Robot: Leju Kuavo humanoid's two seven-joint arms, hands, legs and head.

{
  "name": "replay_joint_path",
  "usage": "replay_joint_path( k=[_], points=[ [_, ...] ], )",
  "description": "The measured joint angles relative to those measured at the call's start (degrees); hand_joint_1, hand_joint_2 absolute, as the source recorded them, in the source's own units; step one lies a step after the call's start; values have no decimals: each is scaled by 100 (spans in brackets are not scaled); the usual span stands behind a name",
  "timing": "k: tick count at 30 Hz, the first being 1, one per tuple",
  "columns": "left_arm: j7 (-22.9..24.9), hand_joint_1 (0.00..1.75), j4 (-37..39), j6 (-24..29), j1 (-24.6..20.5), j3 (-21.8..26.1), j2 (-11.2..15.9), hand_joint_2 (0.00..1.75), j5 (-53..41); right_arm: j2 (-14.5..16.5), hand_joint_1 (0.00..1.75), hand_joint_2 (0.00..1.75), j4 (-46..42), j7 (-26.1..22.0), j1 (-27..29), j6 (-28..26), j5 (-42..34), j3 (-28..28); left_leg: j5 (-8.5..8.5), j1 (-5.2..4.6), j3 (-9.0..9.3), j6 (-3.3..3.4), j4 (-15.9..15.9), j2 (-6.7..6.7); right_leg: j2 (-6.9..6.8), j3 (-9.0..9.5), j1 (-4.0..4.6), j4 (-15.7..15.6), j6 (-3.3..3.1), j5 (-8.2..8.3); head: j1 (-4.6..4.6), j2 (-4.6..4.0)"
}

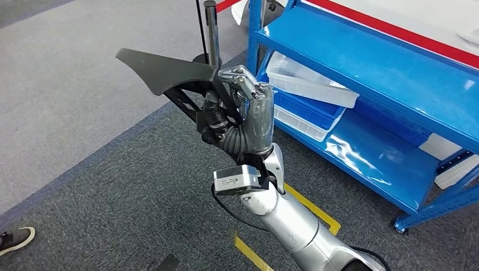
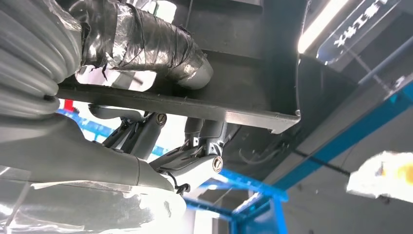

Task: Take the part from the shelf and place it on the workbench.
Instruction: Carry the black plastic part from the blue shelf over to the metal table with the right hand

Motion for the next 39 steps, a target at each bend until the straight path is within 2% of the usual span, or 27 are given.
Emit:
replay_joint_path(
  k=[2,4,5,6,7,8,10,12,13,14,15,17,19,21,22,23,24,26,28,30,31,33,35,36,37,38,39],
  points=[
    [-40,0,0,33,3,0,-6,175,33,-13,175,175,-20,0,8,-1,13,3,28,18,32,40,-47,-95,286,-235,-24,545,31,-313,21,0],
    [-85,0,0,67,15,0,-14,175,75,-42,175,175,-41,26,60,-2,22,5,31,21,30,57,-39,-212,390,-600,-34,1286,50,-603,29,0],
    [-109,0,0,84,30,0,-19,175,100,-60,175,175,-53,44,93,-2,24,6,30,23,29,57,-33,-273,400,-717,-39,1497,60,-631,28,0],
    [-125,0,0,99,46,0,-21,175,120,-75,175,175,-68,56,117,-2,23,7,29,25,28,57,-27,-326,404,-766,-45,1564,67,-591,29,0],
    [-138,0,0,109,65,0,-22,175,131,-88,175,175,-84,64,129,-2,22,7,26,28,29,54,-16,-380,408,-727,-56,1442,72,-466,29,0],
    [-144,0,0,115,80,0,-26,175,136,-97,175,175,-102,68,132,-2,21,8,19,33,28,45,1,-435,431,-609,-73,1166,76,-283,29,0],
    [-157,0,0,128,98,0,-34,175,144,-110,175,175,-143,70,131,-2,19,10,-14,38,-10,-2,78,-558,668,-298,-133,445,90,67,29,0],
    [-180,0,0,147,101,0,-41,175,174,-127,175,175,-188,81,139,-2,11,17,-33,52,-99,-70,162,-679,906,-131,-166,52,91,177,26,0],
    [-203,0,0,160,112,0,-45,175,203,-138,175,175,-208,98,145,-2,10,24,-25,67,-139,-108,180,-738,931,-125,-155,27,75,155,27,0],
    [-227,0,0,177,137,0,-52,175,235,-146,175,175,-233,125,151,-1,16,35,-7,87,-165,-146,176,-798,880,-127,-145,21,48,165,29,0],
    [-251,0,0,194,172,0,-61,175,272,-151,175,175,-262,159,153,-1,37,51,-5,102,-185,-179,181,-791,817,-123,-142,3,14,180,33,0],
    [-290,0,0,218,245,0,-96,175,318,-152,175,175,-350,244,154,1,124,98,-133,87,-297,-231,390,-531,683,-97,-152,-35,-52,202,-8,0],
    [-303,0,0,196,276,0,-144,175,324,-165,175,175,-452,377,171,2,266,133,-454,80,-601,-273,1020,-207,526,-81,-133,-48,-89,199,-49,0],
    [-271,0,0,129,282,0,-197,175,322,-202,175,175,-549,558,224,2,442,150,-686,94,-914,-293,1662,-135,355,-80,-107,-48,-106,188,-49,0],
    [-242,0,0,90,290,0,-228,175,333,-227,175,175,-600,647,257,1,532,158,-677,95,-954,-288,1756,-126,276,-79,-95,-47,-111,182,-49,0],
    [-200,0,0,59,298,0,-264,175,354,-251,175,175,-655,722,283,1,612,162,-573,93,-873,-271,1622,-117,211,-76,-84,-47,-113,177,-49,0],
    [-131,0,0,41,295,0,-306,175,383,-274,175,175,-716,795,299,0,679,164,-409,84,-689,-241,1303,-86,153,-71,-74,-47,-113,171,-50,0],
    [169,0,-1,40,206,0,-408,175,421,-302,175,175,-842,940,304,0,804,168,-160,19,-262,-157,540,99,50,-61,-56,-51,-98,161,-49,0],
    [567,0,-6,31,-6,0,-536,175,383,-308,175,175,-936,1086,305,0,978,181,-95,-57,-75,-83,175,202,-46,-55,-45,-59,-56,154,-48,0],
    [819,0,-19,-32,-215,0,-649,175,263,-308,175,175,-1008,1213,324,0,1156,199,-76,-80,-73,-29,133,96,-140,-29,-41,-84,4,152,-46,0],
    [883,0,-28,-74,-279,0,-698,175,202,-313,175,175,-1052,1273,337,0,1227,205,-58,-64,-49,-1,96,45,-116,-16,-49,-79,38,140,-43,0],
    [943,0,-44,-142,-348,0,-762,175,116,-333,175,175,-1164,1389,357,-1,1356,208,-20,-28,23,53,8,-31,118,-92,-63,140,87,-21,-21,0],
    [960,0,-48,-189,-374,0,-811,175,87,-385,175,175,-1278,1507,405,-2,1473,210,-7,-17,55,88,-18,-108,361,-399,-72,776,107,-351,6,0],
    [960,0,-48,-211,-387,0,-833,175,85,-423,175,175,-1325,1562,450,-2,1519,211,-6,-20,53,100,-14,-159,389,-575,-71,1115,113,-480,14,0],
    [960,0,-48,-239,-398,0,-856,175,84,-465,175,175,-1376,1617,505,-2,1567,211,-9,-22,51,106,-6,-227,401,-704,-73,1346,119,-524,15,0],
    [961,0,-48,-268,-407,0,-873,175,80,-502,175,175,-1419,1662,554,-2,1608,211,-13,-21,50,107,6,-298,407,-740,-78,1377,123,-456,16,0],
    [971,0,-48,-302,-413,0,-888,175,69,-534,175,175,-1464,1697,592,-2,1644,211,-21,-17,49,102,26,-373,417,-679,-86,1205,125,-293,17,0]
  ],
)
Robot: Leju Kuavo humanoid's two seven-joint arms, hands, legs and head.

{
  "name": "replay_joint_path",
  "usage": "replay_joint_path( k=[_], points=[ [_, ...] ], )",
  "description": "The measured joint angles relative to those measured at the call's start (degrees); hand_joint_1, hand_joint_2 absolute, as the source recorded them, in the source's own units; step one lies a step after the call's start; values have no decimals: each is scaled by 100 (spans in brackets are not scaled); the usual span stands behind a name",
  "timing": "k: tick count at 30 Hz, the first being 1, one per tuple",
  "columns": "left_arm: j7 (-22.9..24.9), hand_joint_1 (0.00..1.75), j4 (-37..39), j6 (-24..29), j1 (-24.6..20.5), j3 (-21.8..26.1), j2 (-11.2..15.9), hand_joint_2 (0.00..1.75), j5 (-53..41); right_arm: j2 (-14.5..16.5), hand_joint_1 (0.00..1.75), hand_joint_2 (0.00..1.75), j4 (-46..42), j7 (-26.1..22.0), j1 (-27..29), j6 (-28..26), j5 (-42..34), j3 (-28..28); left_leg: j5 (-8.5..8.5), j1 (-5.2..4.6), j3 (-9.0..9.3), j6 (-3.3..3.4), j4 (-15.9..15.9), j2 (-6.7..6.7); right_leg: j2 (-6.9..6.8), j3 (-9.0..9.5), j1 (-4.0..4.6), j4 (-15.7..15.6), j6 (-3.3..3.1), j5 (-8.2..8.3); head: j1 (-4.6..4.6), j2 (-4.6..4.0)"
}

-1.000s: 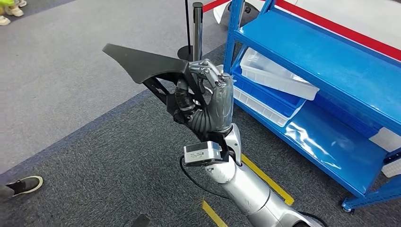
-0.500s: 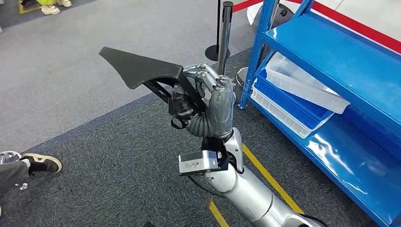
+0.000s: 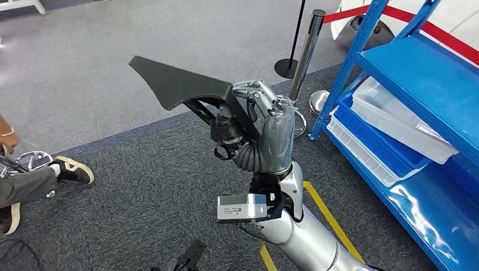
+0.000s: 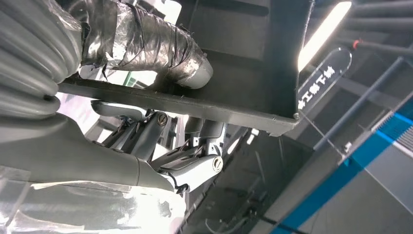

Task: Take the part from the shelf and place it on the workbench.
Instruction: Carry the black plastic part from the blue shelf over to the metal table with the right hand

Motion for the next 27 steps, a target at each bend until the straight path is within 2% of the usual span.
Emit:
replay_joint_path(
  k=[1,3,4,5,7,8,10,12,13,14,15,16,17,19,21,23,25,27],
  points=[
    [16,0,0,-33,-5,0,-15,175,-21,-24,175,175,-46,32,26,0,38,0,-15,6,-3,-12,31,-74,49,144,-16,-338,3,225,0,0],
    [70,0,0,-93,-21,0,-34,175,-95,-62,175,175,-128,88,55,0,120,1,-54,16,-45,-56,117,-195,310,429,-62,-971,3,479,-4,0],
    [100,0,-1,-119,-36,0,-43,175,-142,-82,175,175,-164,121,73,0,168,2,-65,25,-80,-85,156,-246,424,504,-71,-1140,-2,515,-1,0],
    [131,0,-1,-143,-51,0,-50,175,-186,-102,175,175,-192,151,91,0,209,3,-67,35,-117,-113,179,-291,491,522,-67,-1183,-15,487,-1,0],
    [192,0,-2,-181,-73,0,-73,175,-274,-133,175,175,-241,215,123,0,277,3,-49,61,-162,-173,183,-388,409,528,-42,-1201,-62,503,7,0],
    [227,0,-5,-197,-78,-1,-89,175,-318,-141,175,175,-267,245,134,0,302,4,-64,63,-181,-194,204,-368,351,541,-43,-1216,-95,510,4,0],
    [313,0,-14,-227,-104,-2,-120,175,-418,-153,175,175,-349,303,157,0,342,3,-234,50,-327,-239,495,-136,213,565,-49,-1246,-158,520,-37,0],
    [393,0,-30,-260,-141,-18,-158,175,-521,-185,175,175,-436,332,230,0,379,3,-554,53,-656,-285,1166,144,57,574,-18,-1248,-200,505,-79,0],
    [426,0,-37,-274,-153,-36,-174,175,-562,-209,175,175,-467,336,290,0,393,3,-670,63,-821,-302,1494,199,-26,574,-2,-1246,-214,496,-77,0],
    [455,0,-43,-284,-156,-56,-186,175,-588,-232,175,175,-493,330,353,0,399,3,-702,70,-916,-310,1680,225,-104,575,10,-1244,-223,485,-78,0],
    [481,0,-45,-286,-154,-74,-194,175,-603,-253,175,175,-517,319,402,0,397,4,-634,74,-909,-308,1665,238,-172,577,19,-1240,-227,476,-79,0],
    [500,0,-46,-282,-151,-83,-199,175,-606,-267,175,175,-543,305,430,0,386,3,-479,74,-785,-293,1425,260,-232,583,27,-1238,-227,465,-78,0],
    [515,0,-46,-275,-152,-85,-202,175,-604,-275,175,175,-569,292,441,0,372,3,-298,64,-582,-263,1036,318,-286,596,33,-1236,-222,453,-79,0],
    [528,0,-48,-263,-175,-85,-211,175,-599,-281,175,175,-618,277,442,0,336,3,-102,-4,-222,-184,361,515,-386,623,48,-1249,-197,434,-77,0],
    [531,0,-48,-255,-198,-85,-222,175,-591,-285,175,175,-645,273,444,0,307,4,-106,-72,-129,-122,164,585,-479,639,52,-1269,-153,424,-72,0],
    [528,0,-48,-229,-194,-85,-227,175,-577,-292,175,175,-657,255,445,0,274,4,-73,-64,-109,-72,106,470,-535,661,42,-1276,-92,404,-72,0],
    [514,0,-48,-188,-186,-85,-228,175,-568,-299,175,175,-668,192,436,0,213,5,-34,-24,-40,-21,15,363,-354,613,25,-1121,-42,289,-54,0],
    [486,0,-48,-173,-194,-85,-229,175,-592,-302,175,175,-669,99,438,0,152,7,-19,-3,-1,14,-23,261,-104,345,11,-564,-21,8,-22,0]
  ],
)
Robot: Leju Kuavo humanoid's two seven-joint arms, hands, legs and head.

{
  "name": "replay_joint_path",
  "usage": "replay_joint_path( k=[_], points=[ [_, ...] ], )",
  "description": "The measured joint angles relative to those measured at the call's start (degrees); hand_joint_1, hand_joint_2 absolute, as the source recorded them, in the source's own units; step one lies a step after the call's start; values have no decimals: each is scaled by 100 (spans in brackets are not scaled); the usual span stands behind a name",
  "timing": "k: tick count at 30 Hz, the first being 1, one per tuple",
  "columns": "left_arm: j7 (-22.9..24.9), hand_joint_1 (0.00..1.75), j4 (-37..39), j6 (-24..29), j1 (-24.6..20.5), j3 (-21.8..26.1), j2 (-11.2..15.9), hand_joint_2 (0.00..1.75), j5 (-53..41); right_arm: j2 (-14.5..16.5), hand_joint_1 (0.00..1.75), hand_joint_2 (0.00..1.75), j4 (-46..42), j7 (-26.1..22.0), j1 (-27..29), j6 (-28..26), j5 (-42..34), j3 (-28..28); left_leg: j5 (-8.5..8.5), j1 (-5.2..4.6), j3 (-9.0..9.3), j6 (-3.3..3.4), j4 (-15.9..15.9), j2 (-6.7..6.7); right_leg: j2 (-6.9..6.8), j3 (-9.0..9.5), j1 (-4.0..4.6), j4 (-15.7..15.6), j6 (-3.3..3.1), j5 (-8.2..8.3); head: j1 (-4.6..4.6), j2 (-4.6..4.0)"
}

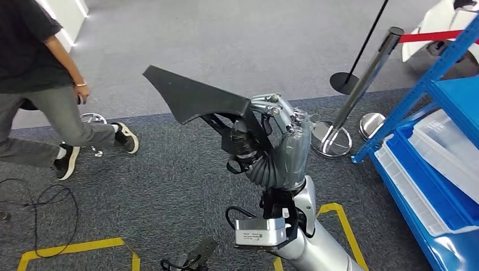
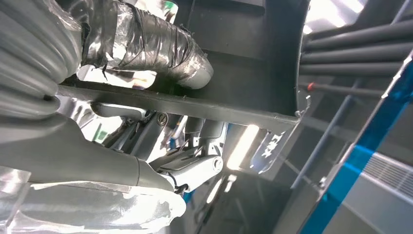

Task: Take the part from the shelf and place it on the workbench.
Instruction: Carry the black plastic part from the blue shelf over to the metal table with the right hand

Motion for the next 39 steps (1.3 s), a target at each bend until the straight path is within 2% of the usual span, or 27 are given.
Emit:
replay_joint_path(
  k=[2,3,4,5,7,9,11,12,13,14,16,18,19,21,23,25,27,28,30,31,32,33,34,35,36,38,39],
  points=[
    [-33,0,0,-12,-7,0,-1,175,-89,-1,175,175,17,-111,41,0,-18,0,-5,3,0,17,10,-127,69,-361,-8,643,20,-209,14,0],
    [-55,0,0,-15,-6,-1,-1,175,-153,-2,175,175,30,-174,73,0,-3,0,-11,9,0,13,21,-204,77,-448,-19,748,34,-168,13,0],
    [-84,0,0,-16,-6,-2,-1,175,-221,-2,175,175,42,-231,103,0,30,0,-24,18,0,2,44,-284,87,-432,-37,647,50,-27,13,0],
    [-122,0,0,-16,-6,-3,-1,175,-284,-2,175,175,50,-281,129,0,76,0,-46,32,-2,-21,82,-366,125,-313,-66,355,71,188,13,0],
    [-216,0,0,-30,-13,-4,8,175,-384,-2,175,175,56,-350,173,0,163,0,-115,57,-41,-93,202,-505,347,-17,-125,-271,100,443,16,0],
    [-307,0,0,-50,-25,-4,31,175,-419,-2,175,175,55,-385,216,0,173,0,-149,75,-114,-167,283,-610,511,100,-132,-515,73,447,20,0],
    [-398,0,1,-34,-19,-4,67,175,-411,-1,175,175,53,-420,236,1,3,0,-132,95,-172,-220,284,-699,444,95,-110,-530,0,460,20,0],
    [-455,0,1,3,-9,-4,86,175,-411,0,175,175,59,-448,220,1,-140,0,-140,95,-194,-242,308,-661,390,100,-108,-537,-37,468,15,0],
    [-523,0,2,75,-4,-4,104,175,-418,3,175,175,68,-485,184,2,-287,0,-190,89,-245,-263,402,-553,330,106,-109,-545,-74,473,-6,0],
    [-597,0,2,179,-7,-4,122,175,-430,5,175,175,82,-533,128,3,-426,0,-292,81,-347,-282,602,-404,264,112,-107,-553,-109,472,-25,0],
    [-740,0,2,429,-22,-4,142,175,-443,13,175,175,135,-642,-2,6,-663,1,-595,75,-695,-312,1275,-124,120,114,-70,-555,-157,458,-63,0],
    [-807,0,2,601,-21,0,153,175,-396,36,175,175,224,-754,-140,9,-874,21,-748,79,-989,-308,1807,-57,-34,116,-32,-554,-184,442,-63,0],
    [-807,0,3,642,-12,5,159,175,-359,58,175,175,276,-806,-215,10,-959,44,-684,76,-1000,-291,1807,-51,-102,120,-16,-554,-193,434,-62,0],
    [-778,0,4,670,-5,17,172,175,-312,123,175,175,372,-887,-368,11,-1064,101,-330,41,-702,-221,1219,19,-232,145,10,-555,-197,412,-62,0],
    [-756,0,4,686,-23,27,182,175,-291,191,175,175,446,-941,-488,11,-1122,128,-108,-59,-333,-125,516,270,-353,179,30,-569,-182,389,-60,0],
    [-734,0,5,720,-36,44,192,175,-251,242,175,175,531,-1003,-577,11,-1231,160,-106,-139,-214,-60,263,390,-461,205,43,-599,-149,378,-58,0],
    [-709,0,7,779,-13,67,208,175,-198,298,175,175,627,-1085,-646,11,-1392,217,-77,-123,-175,-23,184,266,-554,238,52,-623,-100,358,-58,0],
    [-701,0,8,811,2,74,215,175,-180,335,175,175,677,-1130,-685,11,-1470,247,-57,-100,-130,-6,126,204,-506,245,52,-594,-72,325,-52,0],
    [-692,0,10,862,7,103,222,175,-171,398,175,175,770,-1228,-786,11,-1610,302,-20,-49,-41,34,28,91,-246,107,45,-246,-35,138,-33,0],
    [-685,0,10,884,-2,124,224,175,-168,422,175,175,821,-1280,-824,11,-1672,325,-21,-48,-25,48,18,27,-85,-52,34,87,-26,-6,-20,0],
    [-673,0,11,901,-9,145,225,175,-158,441,175,175,875,-1334,-846,11,-1730,347,-27,-43,-20,63,20,-36,6,-245,26,449,-19,-147,-9,0],
    [-651,0,11,916,-7,163,226,175,-142,460,175,175,931,-1385,-851,11,-1782,372,-35,-36,-16,71,27,-115,50,-417,16,734,-8,-224,-2,0],
    [-625,0,11,928,2,177,227,175,-124,486,175,175,986,-1435,-848,11,-1828,395,-45,-29,-12,70,40,-196,69,-517,4,858,3,-206,2,0],
    [-597,0,11,938,14,189,229,175,-105,519,175,175,1033,-1480,-850,11,-1865,415,-61,-17,-11,60,64,-280,79,-512,-12,771,16,-76,3,0],
    [-572,0,11,949,26,200,231,175,-91,556,175,175,1071,-1518,-858,11,-1891,426,-88,-1,-11,37,106,-368,108,-409,-33,492,32,141,4,0],
    [-548,0,11,980,40,232,234,175,-76,632,175,175,1138,-1567,-880,10,-1917,436,-166,29,-38,-30,224,-521,320,-107,-87,-170,62,457,9,0],
    [-543,0,12,1003,45,251,237,175,-72,660,175,175,1171,-1582,-890,9,-1927,445,-193,38,-69,-65,273,-578,426,0,-102,-386,60,503,8,0]
  ],
)
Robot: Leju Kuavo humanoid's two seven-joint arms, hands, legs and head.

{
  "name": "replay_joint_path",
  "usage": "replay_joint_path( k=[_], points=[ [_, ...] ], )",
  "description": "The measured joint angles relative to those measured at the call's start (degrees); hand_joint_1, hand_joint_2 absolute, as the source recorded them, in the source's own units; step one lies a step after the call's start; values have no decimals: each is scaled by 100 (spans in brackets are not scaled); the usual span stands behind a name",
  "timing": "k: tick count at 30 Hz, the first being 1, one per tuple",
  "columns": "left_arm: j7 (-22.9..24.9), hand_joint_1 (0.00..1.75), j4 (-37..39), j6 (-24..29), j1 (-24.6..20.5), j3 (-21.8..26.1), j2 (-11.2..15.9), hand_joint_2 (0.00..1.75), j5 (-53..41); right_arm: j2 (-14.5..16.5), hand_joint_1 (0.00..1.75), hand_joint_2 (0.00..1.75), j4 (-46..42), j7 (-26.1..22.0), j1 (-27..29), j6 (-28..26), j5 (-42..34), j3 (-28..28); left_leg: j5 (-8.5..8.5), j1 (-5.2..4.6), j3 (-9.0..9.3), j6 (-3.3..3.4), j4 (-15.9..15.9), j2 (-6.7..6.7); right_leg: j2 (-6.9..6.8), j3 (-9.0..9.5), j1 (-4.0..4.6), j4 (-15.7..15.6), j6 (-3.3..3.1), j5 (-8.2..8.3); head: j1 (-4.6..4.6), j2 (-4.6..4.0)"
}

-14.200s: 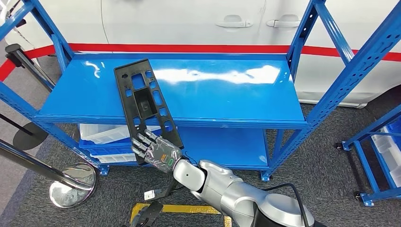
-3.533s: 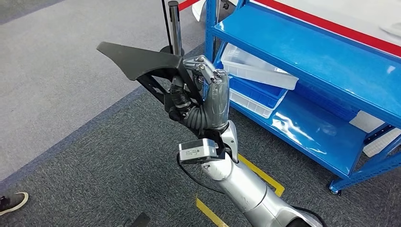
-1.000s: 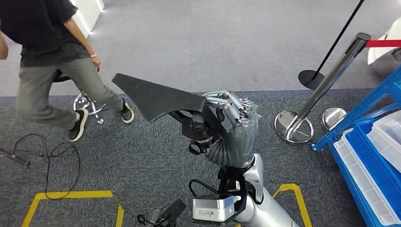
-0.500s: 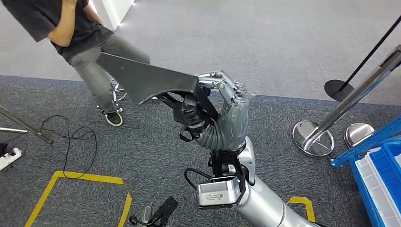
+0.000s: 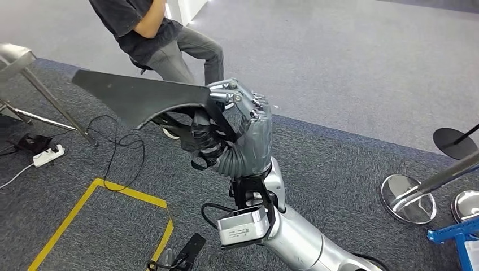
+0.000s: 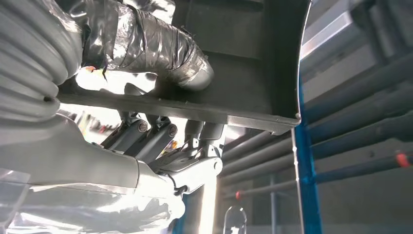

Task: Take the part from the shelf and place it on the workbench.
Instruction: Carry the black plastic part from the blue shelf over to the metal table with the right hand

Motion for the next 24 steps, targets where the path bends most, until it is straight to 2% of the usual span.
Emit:
replay_joint_path(
  k=[1,2,3,4,5,7,8,9,10,11,12,13,15,17,19,21,23,24],
  points=[
    [2,0,1,23,12,18,7,175,2,27,175,175,34,-12,-5,0,-19,10,-12,9,-35,-31,30,-49,76,50,0,-93,-12,-29,2,0],
    [3,0,1,45,28,35,15,175,4,54,175,175,64,-24,-8,1,-47,21,-9,17,-62,-61,39,-94,85,72,13,-133,-35,-52,5,0],
    [4,0,1,65,53,51,30,175,5,83,175,175,90,-37,-8,1,-77,31,1,25,-75,-86,46,-118,38,78,14,-148,-69,-56,4,0],
    [3,0,1,79,78,65,44,175,5,114,175,175,115,-48,-9,2,-99,44,-10,21,-108,-112,102,-55,-8,98,11,-175,-100,-54,5,0],
    [2,0,1,88,94,77,55,175,6,143,175,175,135,-58,-10,2,-113,56,-58,11,-172,-140,228,75,-64,127,6,-201,-137,-55,-13,0],
    [-2,0,1,98,98,91,69,175,7,182,175,175,169,-68,-14,2,-120,71,-288,-2,-467,-193,763,405,-202,189,11,-237,-197,-71,-45,0],
    [-4,0,1,99,92,95,72,175,7,191,175,175,184,-71,-14,2,-121,72,-428,7,-663,-214,1102,491,-281,210,21,-244,-216,-85,-62,0],
    [-5,0,1,101,89,99,74,175,7,195,175,175,200,-72,-13,2,-122,72,-529,19,-850,-230,1402,525,-359,222,28,-245,-226,-100,-60,0],
    [-5,0,1,101,93,103,76,175,8,197,175,175,219,-72,-11,2,-129,73,-545,30,-975,-239,1571,536,-434,231,33,-245,-231,-116,-62,0],
    [-2,0,1,101,103,107,79,175,8,200,175,175,239,-74,-10,2,-141,73,-454,39,-999,-242,1546,545,-500,243,37,-244,-229,-133,-63,0],
    [5,0,1,101,114,113,85,175,9,208,175,175,257,-78,-9,2,-160,74,-274,45,-913,-240,1323,564,-560,262,40,-244,-224,-152,-62,0],
    [15,0,1,101,121,119,91,175,10,219,175,175,274,-84,-10,2,-180,74,-40,48,-738,-232,948,614,-614,288,43,-245,-213,-174,-63,0],
    [53,0,1,95,113,136,99,175,9,248,175,175,302,-112,-13,2,-206,75,212,-6,-380,-197,244,809,-706,344,68,-260,-172,-218,-62,0],
    [107,0,1,84,96,165,104,175,3,269,175,175,329,-154,-17,1,-216,75,196,-66,-253,-133,-4,900,-791,390,98,-298,-115,-243,-55,0],
    [157,0,1,72,101,188,112,175,-3,281,175,175,352,-186,-19,1,-222,75,188,-58,-234,-71,-36,803,-884,430,112,-328,-56,-267,-52,0],
    [188,0,1,49,117,195,123,175,-2,288,175,175,373,-205,-20,1,-223,77,190,-23,-180,-29,-86,696,-757,372,100,-148,-4,-386,-42,0],
    [200,0,2,8,123,207,139,175,9,289,175,175,392,-236,-15,-1,-229,78,188,-7,-143,27,-114,593,-495,64,86,460,12,-659,-11,0],
    [201,0,2,-13,126,215,147,175,19,288,175,175,402,-252,-7,-1,-232,78,183,-11,-140,52,-113,536,-423,-159,91,842,6,-795,1,0]
  ],
)
